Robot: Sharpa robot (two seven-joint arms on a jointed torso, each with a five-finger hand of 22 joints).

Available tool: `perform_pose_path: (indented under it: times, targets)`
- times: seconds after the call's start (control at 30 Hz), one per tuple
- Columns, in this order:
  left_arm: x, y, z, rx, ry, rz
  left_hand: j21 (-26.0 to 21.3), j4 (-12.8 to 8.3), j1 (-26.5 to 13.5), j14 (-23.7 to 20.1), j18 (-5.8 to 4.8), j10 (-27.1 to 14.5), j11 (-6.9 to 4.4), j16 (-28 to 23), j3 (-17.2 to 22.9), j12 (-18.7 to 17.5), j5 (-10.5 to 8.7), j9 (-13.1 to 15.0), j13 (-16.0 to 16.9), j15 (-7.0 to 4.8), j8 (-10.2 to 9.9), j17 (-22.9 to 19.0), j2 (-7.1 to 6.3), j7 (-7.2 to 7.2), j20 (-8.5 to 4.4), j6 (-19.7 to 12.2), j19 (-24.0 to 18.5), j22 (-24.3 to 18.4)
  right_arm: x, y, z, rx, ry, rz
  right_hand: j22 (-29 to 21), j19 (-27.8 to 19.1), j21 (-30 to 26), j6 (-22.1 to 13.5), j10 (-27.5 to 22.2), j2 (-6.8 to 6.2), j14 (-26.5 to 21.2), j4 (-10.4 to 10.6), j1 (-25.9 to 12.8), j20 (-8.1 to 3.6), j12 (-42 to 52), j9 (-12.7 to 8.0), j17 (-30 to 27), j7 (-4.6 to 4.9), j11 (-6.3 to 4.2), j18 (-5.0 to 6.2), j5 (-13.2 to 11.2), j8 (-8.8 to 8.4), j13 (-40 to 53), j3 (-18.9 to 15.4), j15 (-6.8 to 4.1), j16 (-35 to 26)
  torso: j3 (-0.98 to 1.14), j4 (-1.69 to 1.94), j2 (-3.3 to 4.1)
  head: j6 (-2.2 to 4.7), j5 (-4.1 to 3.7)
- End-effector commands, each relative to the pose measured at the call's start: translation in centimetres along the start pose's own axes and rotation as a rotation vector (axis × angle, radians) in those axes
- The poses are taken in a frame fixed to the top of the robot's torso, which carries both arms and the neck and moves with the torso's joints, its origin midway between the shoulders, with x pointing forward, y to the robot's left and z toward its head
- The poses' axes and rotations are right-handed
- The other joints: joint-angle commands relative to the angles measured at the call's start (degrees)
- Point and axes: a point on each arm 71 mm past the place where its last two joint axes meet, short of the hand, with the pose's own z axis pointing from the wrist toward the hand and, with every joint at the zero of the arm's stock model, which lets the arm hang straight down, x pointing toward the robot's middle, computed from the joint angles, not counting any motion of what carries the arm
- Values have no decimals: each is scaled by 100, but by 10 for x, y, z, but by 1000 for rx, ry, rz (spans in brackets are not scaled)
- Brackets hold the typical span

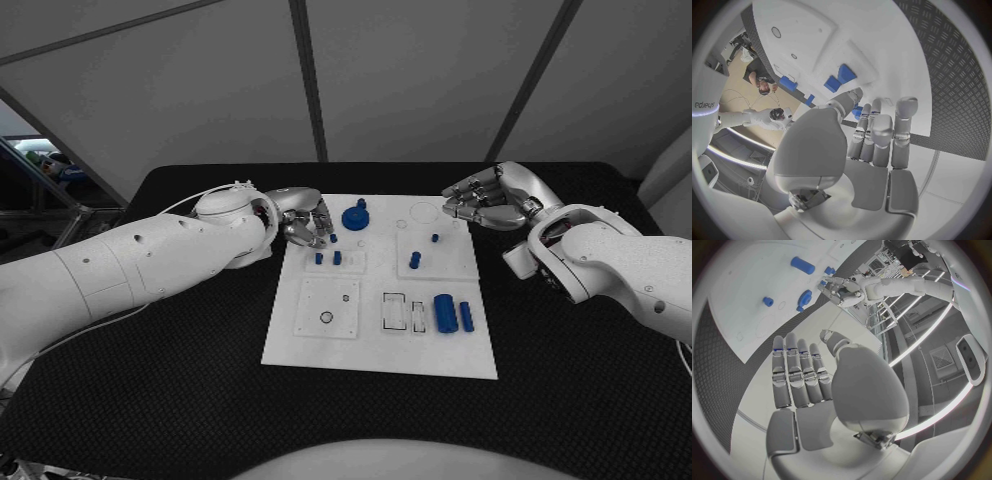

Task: Assemble the parts on the task board

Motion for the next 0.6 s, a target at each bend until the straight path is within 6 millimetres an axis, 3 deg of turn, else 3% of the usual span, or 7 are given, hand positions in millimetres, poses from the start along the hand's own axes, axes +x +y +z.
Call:
perform_pose_path:
  times: [0.03,0.17,0.23,0.3,0.33,0.43,0.6]
  targets:
    - [-6,5,-5,2,-37,-10,-23,-4,-2,-29,66,-44,21,-14,-16,-43,-18,8,-1,1,17,-16,9,16,-3,23,-51,-7,1,-4,0,1,75,-190,173,537,351,101,97,18,544,-188,192,-234,41,20,150,-122,-102,39,-130,40,15,-19,-191,260,-3,5,-7,15,-27]
    - [-16,13,-13,12,-92,-57,-825,-51,95,-541,213,-128,66,-570,132,-95,0,33,-5,15,122,-1086,90,36,14,281,-570,-505,1,-9,0,7,114,-375,563,1321,1086,328,402,149,1463,-428,383,-615,135,45,468,-231,-259,18,-270,111,40,-59,-487,801,0,1,-7,52,-76]
    - [-21,18,-18,18,-127,-88,-871,-60,101,-585,220,-80,50,-616,207,-67,2,27,5,16,124,-1166,98,35,8,308,-615,-520,2,-10,0,10,136,-466,842,1505,1541,409,505,190,1555,-477,340,-755,116,36,813,-288,-339,2,-230,101,25,-28,-585,1432,3,-1,-9,66,-170]
    - [-26,24,-24,20,-163,-149,-960,-25,5,-651,227,45,10,-689,185,13,-20,19,24,7,115,-1298,39,16,2,322,-677,-561,5,-10,1,10,159,-560,1077,1447,1876,434,539,170,1554,-490,248,-795,64,18,1141,-312,-339,-27,-267,62,12,46,-603,2014,4,-7,-1,86,-245]
    - [-29,27,-27,18,-180,-192,-1063,-13,-28,-1077,227,64,-2,-1196,151,40,-28,13,25,7,103,-2073,3,16,0,321,-748,-615,6,-10,1,10,169,-600,1209,1424,2065,438,545,155,1527,-488,197,-797,34,12,1315,-310,-358,-34,-320,38,10,108,-617,2315,3,-7,-1,86,-289]
    - [-34,34,-35,8,-215,-319,-1283,-7,-14,-1239,220,84,14,-1537,61,107,-40,14,31,6,105,-2283,18,26,8,361,-867,-742,10,-8,2,8,190,-674,1429,1348,2369,421,519,115,1532,-445,64,-789,-14,2,1587,-323,-347,-36,-480,-4,8,207,-601,2766,1,-8,1,113,-447]
    - [-41,41,-48,5,-294,-587,-1453,-9,13,-1279,216,168,-6,-1740,-52,256,-42,13,59,-7,105,-2428,53,18,6,379,-911,-848,18,-4,5,-2,207,-757,1666,1223,2685,347,222,9,1513,-387,-89,-745,-34,-6,2276,-305,-297,-27,-644,-28,-7,290,-555,3562,7,-5,1,150,-557]
